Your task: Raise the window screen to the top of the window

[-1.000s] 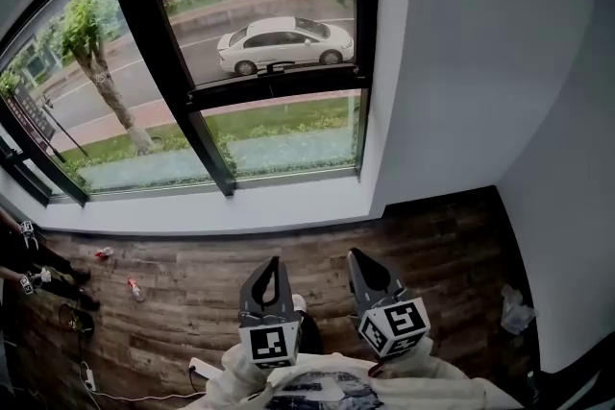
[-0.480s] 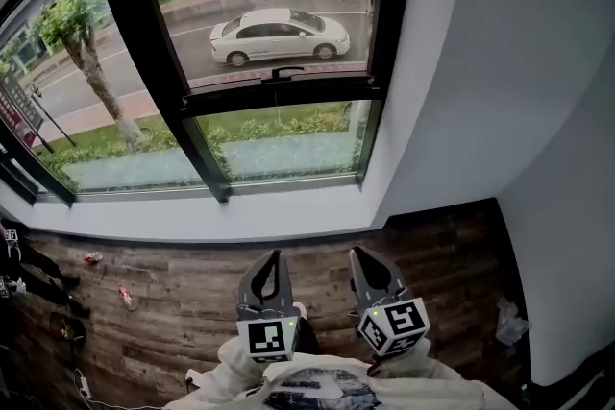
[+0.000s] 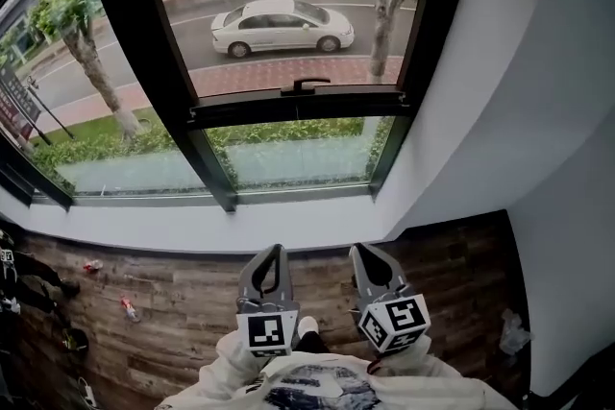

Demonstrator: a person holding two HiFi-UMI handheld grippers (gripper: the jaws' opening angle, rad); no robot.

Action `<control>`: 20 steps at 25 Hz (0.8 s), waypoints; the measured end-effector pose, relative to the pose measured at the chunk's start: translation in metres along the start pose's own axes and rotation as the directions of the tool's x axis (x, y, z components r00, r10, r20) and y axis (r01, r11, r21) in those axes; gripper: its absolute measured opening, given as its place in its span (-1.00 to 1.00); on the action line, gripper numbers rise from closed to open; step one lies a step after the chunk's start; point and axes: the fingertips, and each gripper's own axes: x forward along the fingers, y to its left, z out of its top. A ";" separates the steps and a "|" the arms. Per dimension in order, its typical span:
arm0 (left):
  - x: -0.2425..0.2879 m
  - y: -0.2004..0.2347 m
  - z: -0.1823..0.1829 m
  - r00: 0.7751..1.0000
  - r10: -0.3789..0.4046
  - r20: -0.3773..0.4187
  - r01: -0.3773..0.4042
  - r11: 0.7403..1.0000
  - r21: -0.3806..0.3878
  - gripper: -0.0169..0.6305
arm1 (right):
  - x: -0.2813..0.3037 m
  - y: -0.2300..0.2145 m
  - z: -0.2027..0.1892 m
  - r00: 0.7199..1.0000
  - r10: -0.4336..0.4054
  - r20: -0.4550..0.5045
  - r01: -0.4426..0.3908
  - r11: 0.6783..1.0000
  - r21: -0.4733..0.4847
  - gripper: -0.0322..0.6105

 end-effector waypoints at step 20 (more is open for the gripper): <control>0.073 0.070 -0.013 1.000 -0.006 -0.021 0.006 1.000 -0.007 -0.94 | 0.111 -0.001 0.005 0.999 0.016 -0.031 -0.017 1.000 -0.020 -0.89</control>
